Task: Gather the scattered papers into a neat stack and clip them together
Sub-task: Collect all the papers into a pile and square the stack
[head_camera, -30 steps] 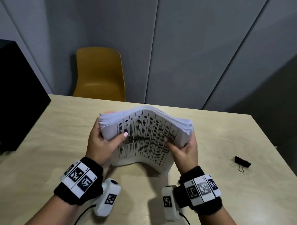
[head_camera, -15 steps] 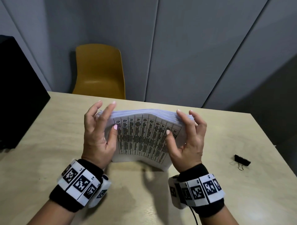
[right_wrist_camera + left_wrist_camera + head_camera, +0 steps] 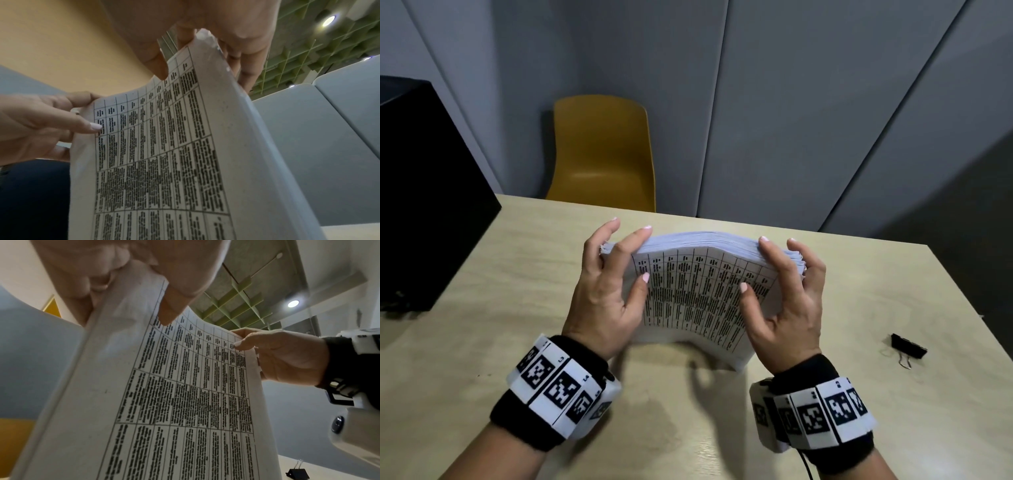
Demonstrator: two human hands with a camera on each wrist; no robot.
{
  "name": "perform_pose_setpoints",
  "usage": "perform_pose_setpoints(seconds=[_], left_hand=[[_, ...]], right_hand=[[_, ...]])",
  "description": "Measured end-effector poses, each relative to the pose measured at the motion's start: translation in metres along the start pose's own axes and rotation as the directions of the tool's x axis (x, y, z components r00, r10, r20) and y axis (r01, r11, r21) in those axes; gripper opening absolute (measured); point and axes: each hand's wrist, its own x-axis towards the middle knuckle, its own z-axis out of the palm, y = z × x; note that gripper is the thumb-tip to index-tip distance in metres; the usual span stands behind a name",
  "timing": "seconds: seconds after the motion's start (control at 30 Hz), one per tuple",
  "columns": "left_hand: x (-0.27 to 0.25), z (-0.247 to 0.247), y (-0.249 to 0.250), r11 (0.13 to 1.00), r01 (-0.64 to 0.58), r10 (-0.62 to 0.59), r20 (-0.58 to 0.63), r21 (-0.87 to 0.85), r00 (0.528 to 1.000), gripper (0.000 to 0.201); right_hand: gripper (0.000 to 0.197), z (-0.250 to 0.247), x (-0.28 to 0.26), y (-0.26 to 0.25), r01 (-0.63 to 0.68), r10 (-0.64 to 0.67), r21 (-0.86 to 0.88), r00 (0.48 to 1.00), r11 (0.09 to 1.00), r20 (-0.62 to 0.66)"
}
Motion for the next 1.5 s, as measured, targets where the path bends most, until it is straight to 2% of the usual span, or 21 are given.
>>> perform_pose_setpoints(seconds=[0.2,0.3,0.37,0.4,0.43,0.5,0.57,0.63,0.7,0.8,0.87,0.93,1.07,1.13,1.2,1.27,1.33,1.37,1.4,1.47,1.5], left_hand=[[0.005,-0.001,0.003,1.000,0.012,-0.011,0.022,-0.026,1.000,0.052],[0.007,-0.003,0.000,0.980,0.081,-0.082,-0.001,-0.180,0.997,0.069],[0.005,-0.003,-0.008,0.876,0.224,-0.216,0.066,-0.427,0.974,0.094],[0.003,-0.001,-0.013,0.794,0.309,-0.280,0.137,-0.524,0.950,0.100],[0.000,0.002,-0.017,0.711,0.404,-0.334,0.229,-0.575,0.914,0.100],[-0.009,0.012,-0.024,0.602,0.550,-0.420,0.357,-0.578,0.834,0.081],[-0.013,0.019,-0.021,0.618,0.578,-0.464,0.347,-0.532,0.815,0.047],[-0.008,0.020,-0.016,0.651,0.528,-0.458,0.273,-0.545,0.846,0.010],[-0.008,0.019,-0.018,0.642,0.501,-0.427,0.271,-0.580,0.862,0.027],[-0.019,0.021,-0.025,0.596,0.584,-0.424,0.402,-0.551,0.812,0.027],[-0.030,0.028,-0.026,0.564,0.615,-0.466,0.403,-0.551,0.788,0.017],[-0.032,0.032,-0.022,0.605,0.581,-0.473,0.341,-0.544,0.812,0.036],[-0.033,0.029,-0.021,0.582,0.621,-0.500,0.371,-0.525,0.783,0.038],[-0.039,0.028,-0.017,0.598,0.666,-0.472,0.477,-0.445,0.742,0.031],[-0.046,0.028,-0.012,0.624,0.656,-0.431,0.515,-0.424,0.742,0.028],[-0.051,0.027,-0.016,0.625,0.644,-0.426,0.498,-0.442,0.755,0.041],[-0.051,0.024,-0.020,0.652,0.642,-0.439,0.490,-0.403,0.753,0.020],[-0.050,0.021,-0.022,0.641,0.657,-0.455,0.493,-0.396,0.742,0.002],[-0.050,0.022,-0.023,0.598,0.678,-0.487,0.478,-0.428,0.731,0.009],[-0.046,0.021,-0.017,0.496,0.686,-0.545,0.425,-0.532,0.723,0.012],[-0.044,0.020,-0.013,0.454,0.688,-0.564,0.415,-0.567,0.714,0.020]], right_hand=[[0.049,0.002,0.000,-0.003,0.005,-0.005,0.045,1.000,0.999,0.001],[0.071,-0.003,0.002,0.003,-0.061,0.055,0.158,0.998,0.985,0.039],[0.097,-0.005,0.001,0.014,-0.272,0.244,0.368,0.962,0.889,0.122],[0.101,-0.005,-0.001,0.020,-0.386,0.333,0.453,0.922,0.803,0.196],[0.093,-0.003,-0.003,0.023,-0.469,0.380,0.497,0.883,0.730,0.275],[0.052,0.003,-0.006,0.027,-0.559,0.423,0.438,0.826,0.704,0.373],[0.045,0.008,-0.010,0.027,-0.551,0.404,0.426,0.827,0.717,0.390],[0.055,0.008,-0.010,0.026,-0.497,0.361,0.506,0.866,0.705,0.347],[0.048,0.006,-0.011,0.034,-0.487,0.368,0.552,0.873,0.677,0.318],[0.036,0.008,-0.022,0.044,-0.593,0.425,0.455,0.800,0.664,0.423],[0.039,0.010,-0.029,0.044,-0.624,0.446,0.417,0.773,0.661,0.450],[0.045,0.010,-0.030,0.044,-0.610,0.455,0.459,0.790,0.646,0.410],[0.038,0.009,-0.029,0.043,-0.609,0.467,0.465,0.792,0.642,0.393],[0.039,0.012,-0.037,0.046,-0.667,0.499,0.346,0.733,0.660,0.462],[0.040,0.015,-0.048,0.050,-0.701,0.551,0.216,0.682,0.679,0.482],[0.032,0.016,-0.055,0.053,-0.695,0.572,0.194,0.692,0.692,0.440],[0.028,0.015,-0.058,0.053,-0.675,0.574,0.224,0.725,0.703,0.381],[0.036,0.015,-0.060,0.055,-0.663,0.580,0.215,0.738,0.717,0.345],[0.056,0.014,-0.062,0.057,-0.664,0.597,0.178,0.737,0.726,0.316],[0.110,0.014,-0.069,0.061,-0.726,0.675,0.140,0.681,0.673,0.285],[0.124,0.015,-0.072,0.060,-0.773,0.711,0.226,0.634,0.592,0.304]])
